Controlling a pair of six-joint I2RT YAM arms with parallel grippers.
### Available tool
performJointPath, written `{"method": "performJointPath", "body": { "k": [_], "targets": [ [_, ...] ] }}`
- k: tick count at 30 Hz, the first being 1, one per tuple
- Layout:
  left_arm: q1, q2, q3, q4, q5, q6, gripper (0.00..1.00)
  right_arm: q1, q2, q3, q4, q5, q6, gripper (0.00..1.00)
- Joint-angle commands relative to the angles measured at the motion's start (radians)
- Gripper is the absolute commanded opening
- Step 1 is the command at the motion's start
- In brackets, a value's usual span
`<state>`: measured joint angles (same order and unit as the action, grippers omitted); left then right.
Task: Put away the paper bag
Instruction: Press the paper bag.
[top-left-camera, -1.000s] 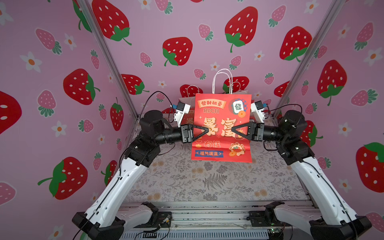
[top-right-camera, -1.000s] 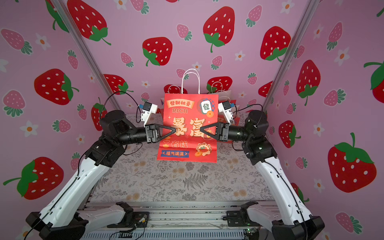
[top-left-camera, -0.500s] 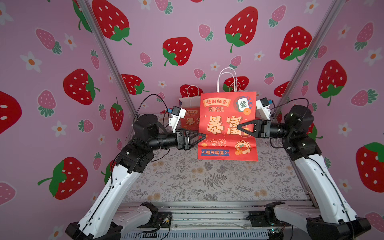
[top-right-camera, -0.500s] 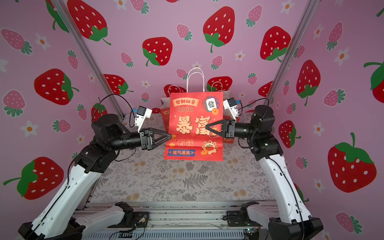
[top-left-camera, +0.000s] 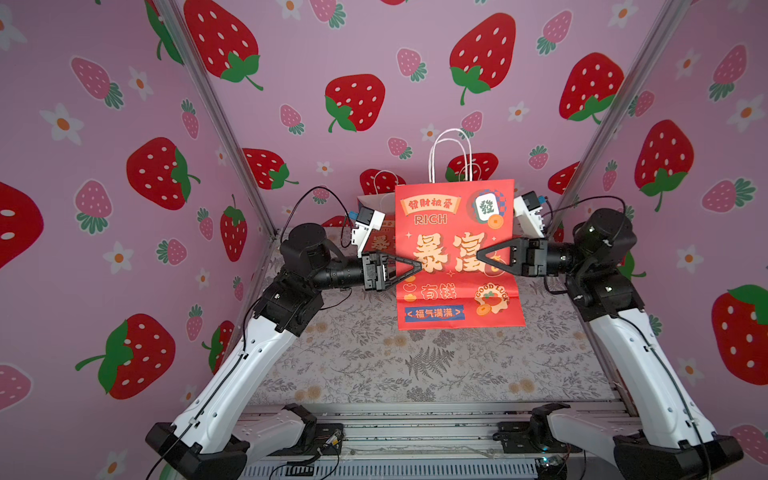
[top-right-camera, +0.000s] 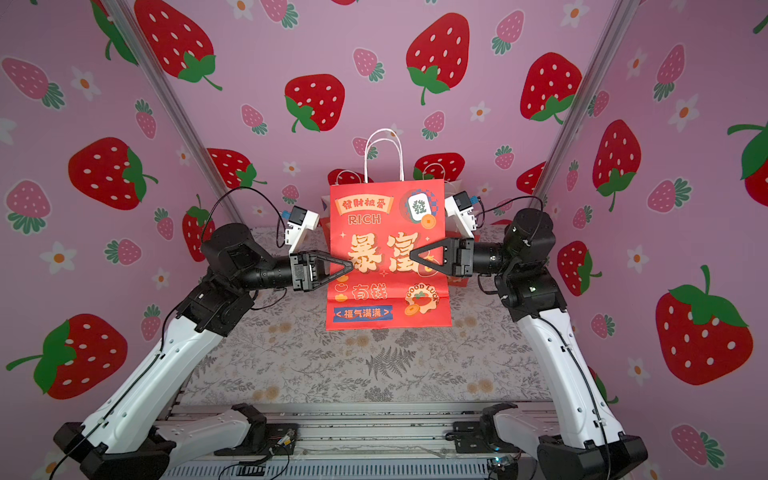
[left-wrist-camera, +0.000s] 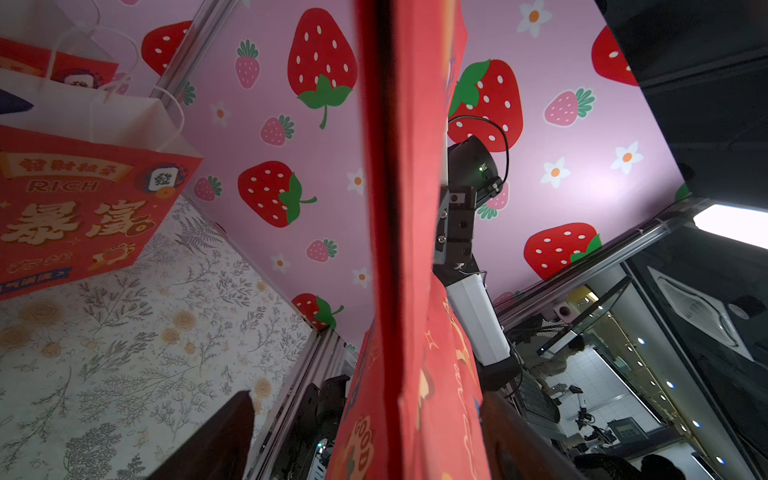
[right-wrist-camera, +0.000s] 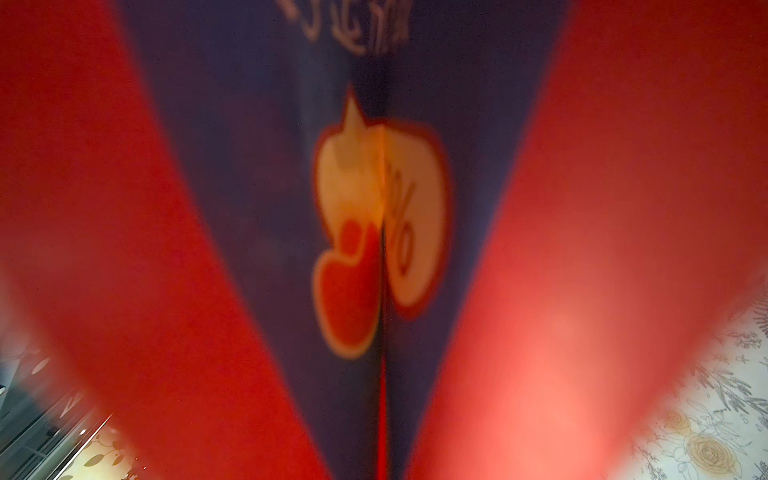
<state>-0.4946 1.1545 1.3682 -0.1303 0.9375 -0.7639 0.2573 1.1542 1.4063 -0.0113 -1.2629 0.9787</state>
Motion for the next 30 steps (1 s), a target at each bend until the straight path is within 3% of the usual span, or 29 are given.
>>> {"method": "performJointPath", "body": {
  "k": [1, 4, 12, 18, 20, 25, 30],
  "targets": [
    [-0.018, -0.006, -0.004, 0.067, 0.04, -0.014, 0.83, 0.003, 0.009, 0.005, 0.07, 0.026, 0.031, 0.0],
    [-0.028, -0.006, -0.007, 0.055, 0.044, -0.002, 0.76, 0.004, 0.019, 0.008, 0.081, 0.031, 0.038, 0.0],
    [-0.03, -0.002, 0.0, 0.035, 0.038, 0.015, 0.25, 0.01, 0.021, 0.007, 0.07, 0.022, 0.036, 0.0],
    [-0.029, -0.005, 0.011, 0.012, 0.017, 0.033, 0.0, 0.013, 0.01, 0.007, 0.02, 0.001, 0.001, 0.0],
    [-0.029, -0.007, 0.014, 0.002, 0.012, 0.039, 0.0, 0.013, 0.004, 0.013, -0.029, -0.004, -0.033, 0.08],
    [-0.029, -0.014, 0.015, -0.012, 0.001, 0.047, 0.0, 0.014, -0.021, 0.016, -0.159, -0.006, -0.116, 0.44],
    [-0.029, -0.013, 0.022, -0.017, -0.004, 0.052, 0.0, 0.031, -0.047, -0.007, -0.181, -0.012, -0.119, 0.5]
  ]
}}
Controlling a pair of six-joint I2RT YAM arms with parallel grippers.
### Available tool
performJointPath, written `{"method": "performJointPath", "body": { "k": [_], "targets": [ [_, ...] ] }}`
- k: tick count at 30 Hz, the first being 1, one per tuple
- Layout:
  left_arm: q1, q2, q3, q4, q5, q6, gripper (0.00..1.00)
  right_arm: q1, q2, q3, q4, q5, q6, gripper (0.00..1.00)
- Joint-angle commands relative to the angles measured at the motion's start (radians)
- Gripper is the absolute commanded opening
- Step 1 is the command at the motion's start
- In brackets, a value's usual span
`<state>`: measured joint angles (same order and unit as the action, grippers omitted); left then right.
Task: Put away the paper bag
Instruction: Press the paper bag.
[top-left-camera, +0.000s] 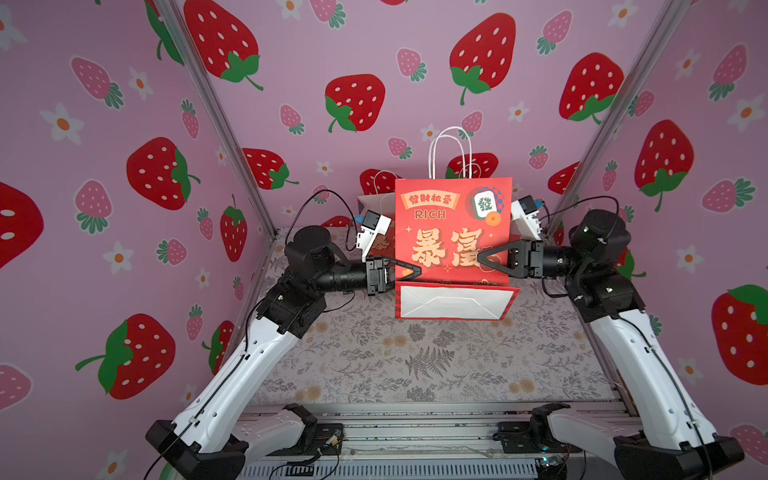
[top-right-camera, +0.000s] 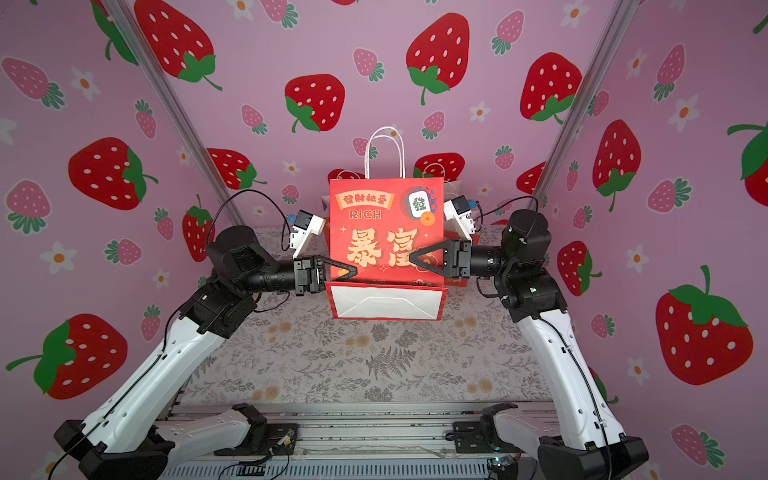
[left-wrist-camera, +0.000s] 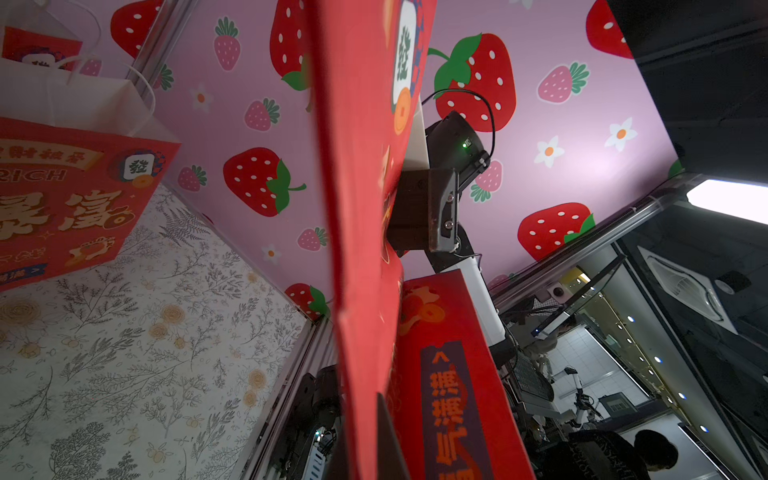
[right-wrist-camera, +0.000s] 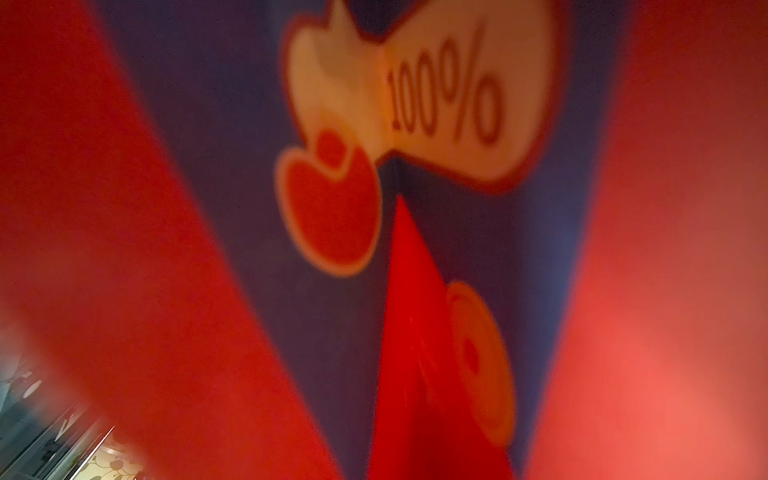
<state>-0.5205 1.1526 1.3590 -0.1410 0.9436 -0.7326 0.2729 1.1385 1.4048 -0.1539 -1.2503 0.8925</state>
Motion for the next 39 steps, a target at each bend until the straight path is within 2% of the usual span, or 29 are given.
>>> {"method": "performJointPath", "body": {
  "k": [1, 3, 4, 12, 15, 18, 19, 23, 26, 29, 34, 39],
  "targets": [
    [-0.001, -0.01, 0.033, -0.007, -0.011, 0.022, 0.0, 0.022, -0.035, -0.007, -0.051, -0.024, -0.042, 0.5],
    [-0.001, -0.01, 0.038, -0.006, -0.012, 0.022, 0.0, 0.028, -0.041, -0.007, -0.087, -0.02, -0.066, 0.5],
    [-0.001, -0.008, 0.042, -0.007, -0.012, 0.022, 0.0, 0.029, -0.043, -0.007, -0.103, -0.017, -0.079, 0.47],
    [-0.001, -0.01, 0.056, -0.028, -0.011, 0.031, 0.01, 0.029, -0.042, 0.01, -0.126, 0.006, -0.097, 0.12],
    [0.008, -0.022, 0.059, -0.056, -0.031, 0.044, 0.37, 0.027, -0.039, 0.024, -0.13, 0.03, -0.098, 0.04],
    [0.04, -0.05, 0.054, -0.085, -0.072, 0.052, 0.92, 0.011, -0.036, 0.026, -0.133, 0.048, -0.09, 0.0],
    [0.055, -0.063, 0.056, -0.115, -0.093, 0.066, 1.0, -0.001, -0.036, 0.024, -0.134, 0.053, -0.086, 0.0],
    [0.149, -0.122, 0.034, -0.167, -0.154, 0.067, 0.99, -0.064, -0.031, 0.025, -0.197, 0.088, -0.104, 0.0],
    [0.232, -0.164, -0.035, -0.086, -0.117, -0.017, 0.99, -0.089, -0.01, 0.078, -0.361, 0.145, -0.208, 0.0],
    [0.243, -0.177, -0.075, -0.065, -0.089, -0.036, 0.99, -0.096, 0.023, 0.092, -0.41, 0.173, -0.214, 0.0],
    [0.216, -0.202, -0.142, -0.046, -0.091, -0.032, 0.99, -0.1, 0.053, 0.036, -0.251, 0.187, -0.068, 0.0],
    [0.196, -0.198, -0.224, 0.025, -0.106, -0.061, 0.99, -0.083, 0.088, -0.003, -0.031, 0.142, 0.106, 0.0]
  ]
}}
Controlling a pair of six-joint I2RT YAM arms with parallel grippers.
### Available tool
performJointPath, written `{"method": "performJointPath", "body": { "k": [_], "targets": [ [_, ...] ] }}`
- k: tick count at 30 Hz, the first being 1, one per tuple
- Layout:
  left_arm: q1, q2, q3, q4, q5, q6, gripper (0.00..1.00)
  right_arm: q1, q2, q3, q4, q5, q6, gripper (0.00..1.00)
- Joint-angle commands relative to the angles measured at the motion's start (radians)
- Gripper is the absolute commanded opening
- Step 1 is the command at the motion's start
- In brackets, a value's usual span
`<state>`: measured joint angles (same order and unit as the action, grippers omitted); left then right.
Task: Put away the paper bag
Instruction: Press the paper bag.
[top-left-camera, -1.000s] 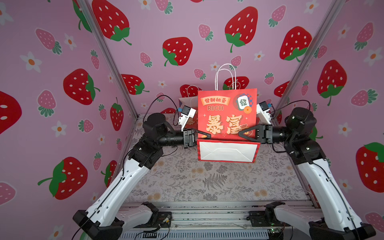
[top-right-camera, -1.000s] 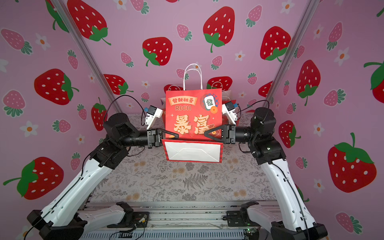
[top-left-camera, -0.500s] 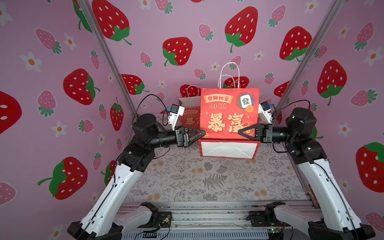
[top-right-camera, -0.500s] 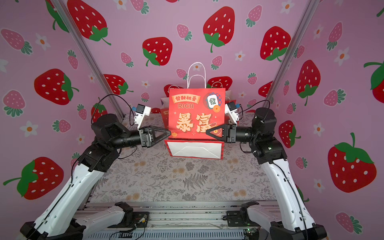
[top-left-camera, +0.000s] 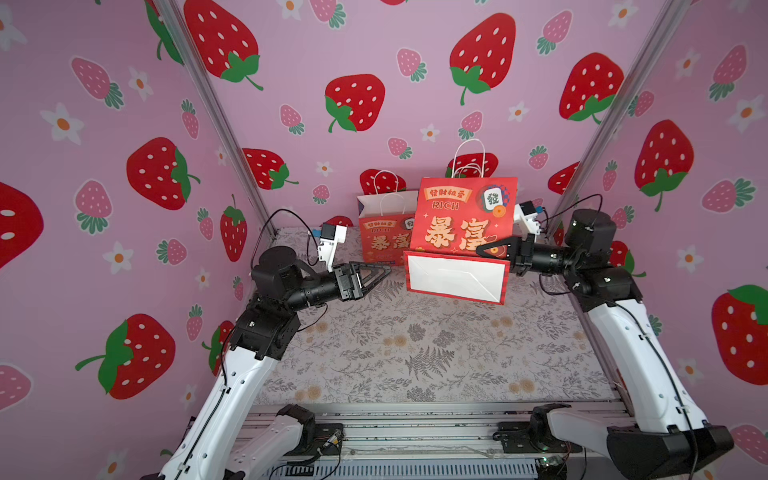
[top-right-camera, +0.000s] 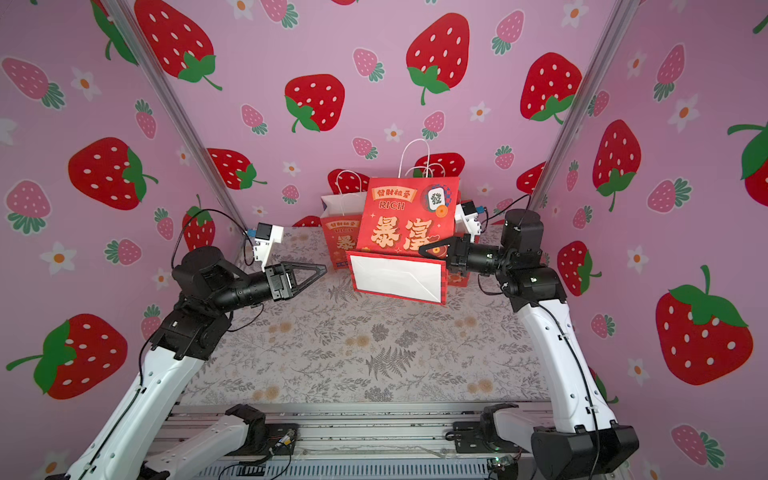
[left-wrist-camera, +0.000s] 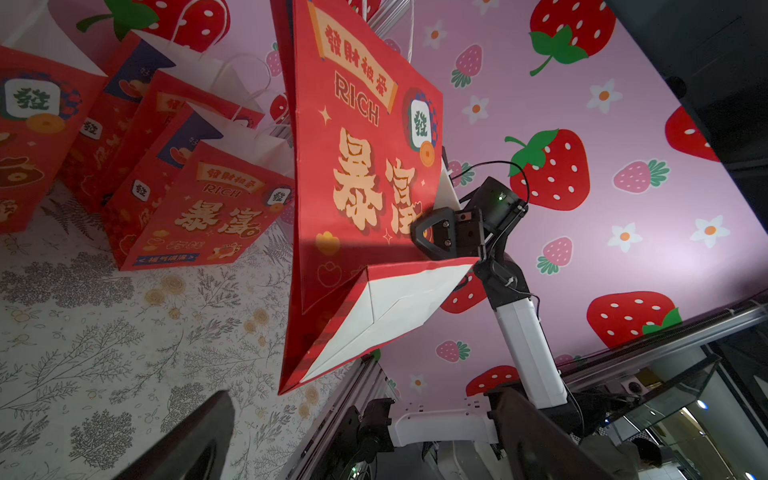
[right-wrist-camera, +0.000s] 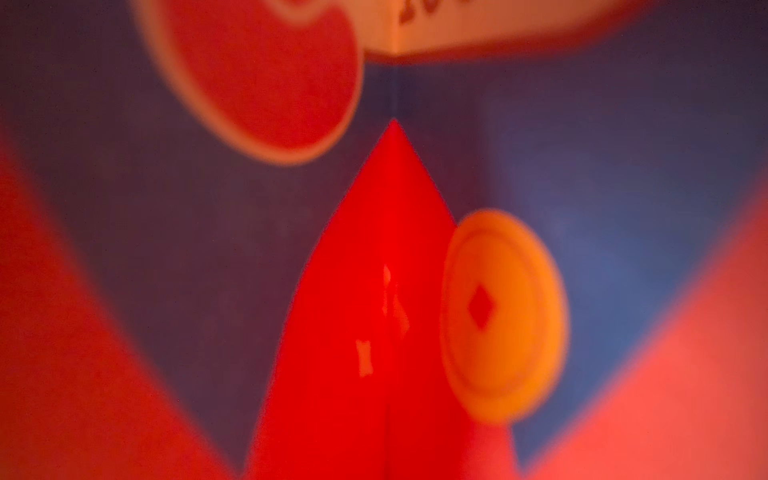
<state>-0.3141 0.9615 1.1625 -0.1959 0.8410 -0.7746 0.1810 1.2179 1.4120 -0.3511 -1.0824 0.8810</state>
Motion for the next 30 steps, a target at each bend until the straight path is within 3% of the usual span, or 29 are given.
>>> {"method": "performJointPath", "body": {
  "k": [1, 9, 15, 25, 28, 30],
  "targets": [
    [-0.015, -0.002, -0.037, 0.097, -0.007, -0.024, 0.99, 0.021, 0.018, -0.01, 0.19, -0.035, 0.137, 0.0],
    [-0.071, 0.08, -0.005, 0.216, -0.004, -0.059, 0.99, 0.139, 0.044, -0.013, 0.272, -0.062, 0.197, 0.0],
    [-0.12, 0.117, 0.015, 0.301, 0.007, -0.076, 0.99, 0.159, 0.041, -0.068, 0.46, -0.093, 0.336, 0.0],
    [-0.122, 0.1, 0.007, 0.373, 0.003, -0.117, 1.0, 0.19, 0.044, -0.085, 0.49, -0.123, 0.348, 0.0],
    [-0.123, 0.108, 0.007, 0.401, 0.004, -0.133, 0.91, 0.196, 0.044, -0.088, 0.491, -0.125, 0.344, 0.0],
    [-0.125, 0.116, 0.008, 0.413, 0.006, -0.141, 0.79, 0.198, 0.042, -0.085, 0.491, -0.126, 0.34, 0.0]
  ]
}}
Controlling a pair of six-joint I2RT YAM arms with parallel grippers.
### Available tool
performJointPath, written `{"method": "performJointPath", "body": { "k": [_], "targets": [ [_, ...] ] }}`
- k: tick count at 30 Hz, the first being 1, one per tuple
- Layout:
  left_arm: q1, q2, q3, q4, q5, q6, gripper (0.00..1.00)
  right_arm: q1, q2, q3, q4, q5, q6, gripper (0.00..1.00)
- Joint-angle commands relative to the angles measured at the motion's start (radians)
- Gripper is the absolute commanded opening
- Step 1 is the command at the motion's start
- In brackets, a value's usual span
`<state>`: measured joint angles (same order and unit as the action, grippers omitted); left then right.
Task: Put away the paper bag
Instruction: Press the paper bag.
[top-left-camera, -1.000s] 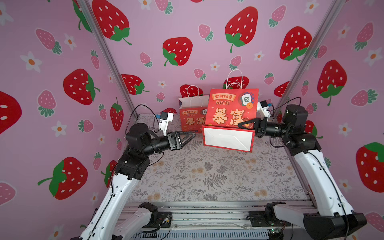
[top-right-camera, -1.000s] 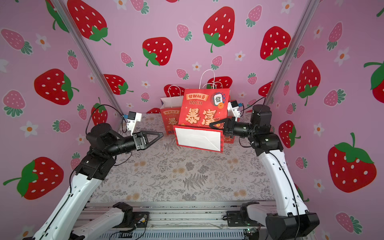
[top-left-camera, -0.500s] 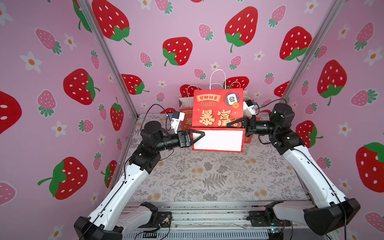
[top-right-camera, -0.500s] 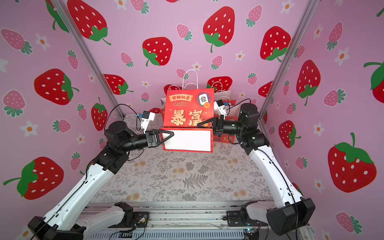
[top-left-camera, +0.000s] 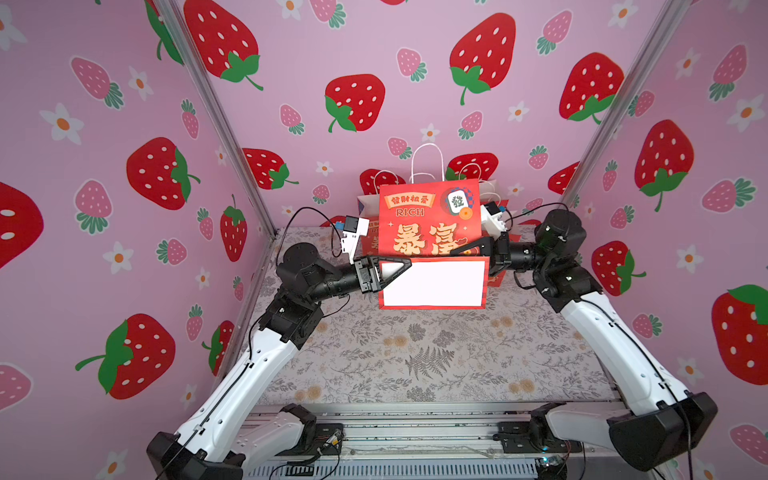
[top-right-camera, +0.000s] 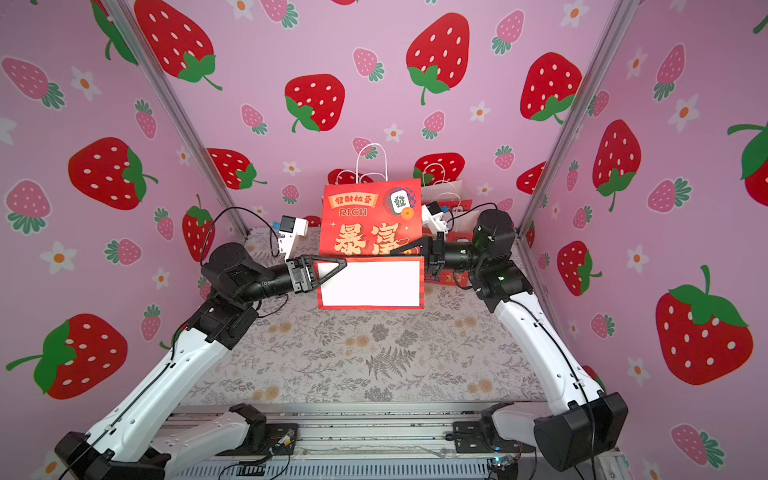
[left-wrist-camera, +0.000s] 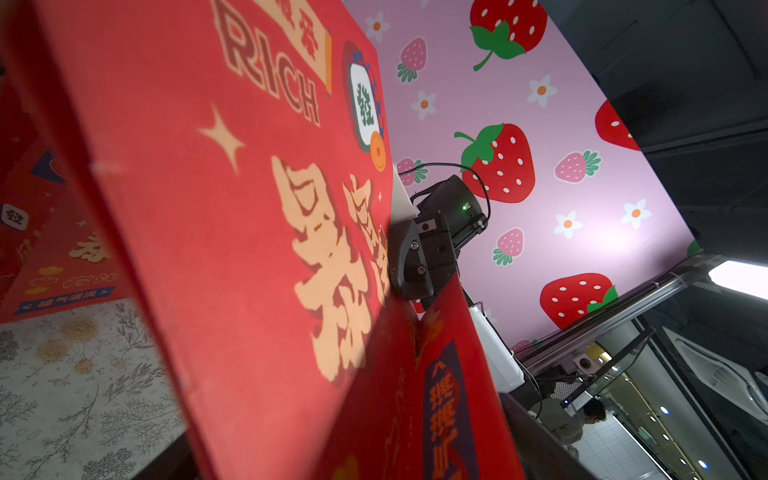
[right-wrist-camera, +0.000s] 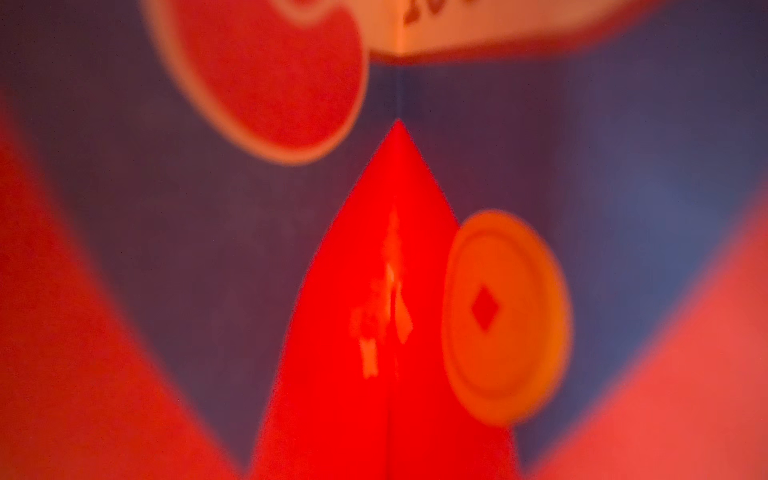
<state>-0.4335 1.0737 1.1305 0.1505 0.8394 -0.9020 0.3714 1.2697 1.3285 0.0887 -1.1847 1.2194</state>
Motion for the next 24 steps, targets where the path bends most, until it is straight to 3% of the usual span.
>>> {"method": "performJointPath", "body": {
  "k": [1, 8, 12, 15, 18, 20, 24],
  "targets": [
    [-0.005, 0.007, 0.041, 0.07, 0.007, -0.015, 0.73, 0.008, -0.012, -0.001, 0.052, -0.024, -0.001, 0.0],
    [-0.011, 0.019, 0.041, 0.073, 0.003, -0.017, 0.33, 0.014, -0.017, 0.008, 0.042, -0.03, -0.023, 0.02],
    [-0.011, 0.019, 0.04, 0.07, 0.003, -0.017, 0.17, 0.018, -0.02, 0.012, 0.033, -0.029, -0.035, 0.12],
    [-0.013, 0.017, 0.042, 0.06, 0.002, -0.016, 0.09, 0.018, -0.028, 0.023, 0.003, -0.02, -0.062, 0.25],
    [-0.012, 0.013, 0.043, 0.041, 0.0, -0.006, 0.01, 0.019, -0.046, 0.056, -0.078, -0.002, -0.138, 0.49],
    [-0.011, 0.012, 0.046, 0.017, -0.001, 0.01, 0.0, 0.018, -0.066, 0.077, -0.112, 0.014, -0.18, 0.65],
    [-0.011, 0.012, 0.039, 0.001, -0.011, 0.019, 0.0, 0.026, -0.091, 0.099, -0.113, 0.033, -0.209, 0.82]
  ]
}}
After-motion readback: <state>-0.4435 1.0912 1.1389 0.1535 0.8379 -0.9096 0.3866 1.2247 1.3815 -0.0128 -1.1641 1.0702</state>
